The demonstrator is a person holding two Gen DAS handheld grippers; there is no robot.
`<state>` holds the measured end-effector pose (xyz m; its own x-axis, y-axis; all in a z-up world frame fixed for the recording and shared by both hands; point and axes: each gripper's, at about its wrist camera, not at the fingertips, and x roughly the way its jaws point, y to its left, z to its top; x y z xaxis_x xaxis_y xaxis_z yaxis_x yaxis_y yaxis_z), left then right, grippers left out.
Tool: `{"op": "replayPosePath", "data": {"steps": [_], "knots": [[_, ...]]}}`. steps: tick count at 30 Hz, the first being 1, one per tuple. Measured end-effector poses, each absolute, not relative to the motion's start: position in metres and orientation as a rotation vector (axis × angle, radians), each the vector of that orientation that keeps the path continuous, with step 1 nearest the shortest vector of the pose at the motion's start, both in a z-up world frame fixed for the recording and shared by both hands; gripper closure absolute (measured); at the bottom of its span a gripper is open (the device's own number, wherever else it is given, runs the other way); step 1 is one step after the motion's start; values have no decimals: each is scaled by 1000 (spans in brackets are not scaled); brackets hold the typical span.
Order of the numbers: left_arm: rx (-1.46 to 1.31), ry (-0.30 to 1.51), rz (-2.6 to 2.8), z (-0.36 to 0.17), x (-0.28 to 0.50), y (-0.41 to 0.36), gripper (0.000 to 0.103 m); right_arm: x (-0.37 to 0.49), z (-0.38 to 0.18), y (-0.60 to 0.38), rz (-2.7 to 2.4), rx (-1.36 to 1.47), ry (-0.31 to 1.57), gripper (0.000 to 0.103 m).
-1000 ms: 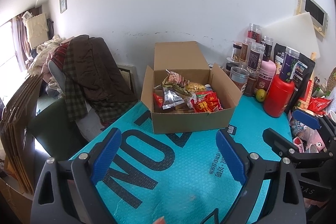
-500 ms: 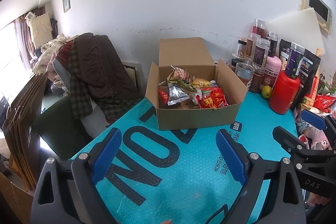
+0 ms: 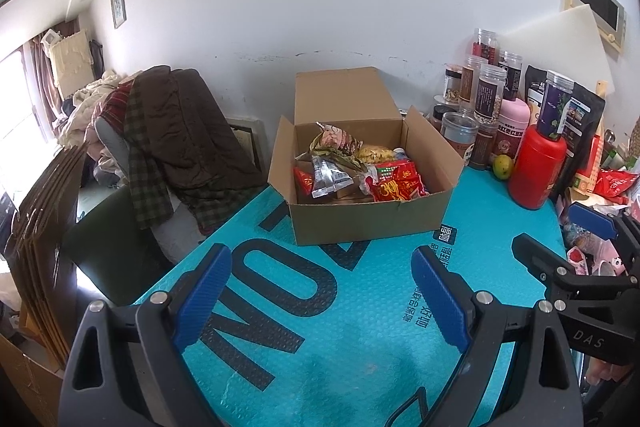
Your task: Organize snacks
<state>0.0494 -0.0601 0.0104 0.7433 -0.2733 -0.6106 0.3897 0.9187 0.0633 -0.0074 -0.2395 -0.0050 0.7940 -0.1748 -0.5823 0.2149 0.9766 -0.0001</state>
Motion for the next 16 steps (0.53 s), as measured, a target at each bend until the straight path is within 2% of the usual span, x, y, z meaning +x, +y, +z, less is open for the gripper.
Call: {"op": "replayPosePath", "data": {"steps": [16], "knots": [[184,662,-367,6,54,-58,10,-5,-8,-240,-215,68,631,12]]}}
